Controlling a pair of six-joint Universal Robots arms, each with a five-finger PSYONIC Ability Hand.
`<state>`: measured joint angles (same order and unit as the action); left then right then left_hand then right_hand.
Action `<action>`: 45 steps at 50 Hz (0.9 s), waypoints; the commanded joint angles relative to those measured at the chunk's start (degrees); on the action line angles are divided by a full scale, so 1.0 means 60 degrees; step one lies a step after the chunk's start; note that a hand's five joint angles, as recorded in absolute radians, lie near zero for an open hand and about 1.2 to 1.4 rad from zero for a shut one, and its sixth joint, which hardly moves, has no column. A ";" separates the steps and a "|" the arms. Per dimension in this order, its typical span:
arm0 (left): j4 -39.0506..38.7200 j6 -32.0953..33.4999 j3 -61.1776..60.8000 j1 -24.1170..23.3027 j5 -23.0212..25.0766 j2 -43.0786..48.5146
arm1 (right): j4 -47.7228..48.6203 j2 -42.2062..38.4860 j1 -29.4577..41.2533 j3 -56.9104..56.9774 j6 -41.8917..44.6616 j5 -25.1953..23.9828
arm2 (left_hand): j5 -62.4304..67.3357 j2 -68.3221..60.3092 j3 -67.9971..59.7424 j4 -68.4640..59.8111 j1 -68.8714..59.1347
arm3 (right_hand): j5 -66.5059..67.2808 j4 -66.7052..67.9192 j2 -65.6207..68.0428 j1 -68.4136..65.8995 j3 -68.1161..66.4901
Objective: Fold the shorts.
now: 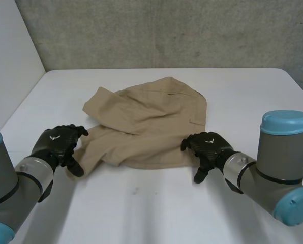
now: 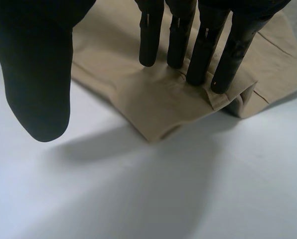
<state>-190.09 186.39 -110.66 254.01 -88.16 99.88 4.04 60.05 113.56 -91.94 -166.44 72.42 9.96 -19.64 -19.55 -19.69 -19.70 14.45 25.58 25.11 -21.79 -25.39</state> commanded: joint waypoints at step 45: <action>-0.0310 0.0034 -0.0424 -0.1466 -0.0029 0.0375 | -0.0319 0.0520 0.0249 0.0985 -0.0107 0.1421 | 0.0646 -0.0699 -0.0715 -0.0692 -0.0689 | 0.9259 0.9071 0.9148 -0.9702 -0.9102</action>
<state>-190.54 186.50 -113.87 248.02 -88.07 100.50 4.85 56.51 115.35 -81.02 -166.46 81.08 10.02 -19.72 -19.55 -19.72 -19.73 56.19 68.09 67.56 -53.31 -67.55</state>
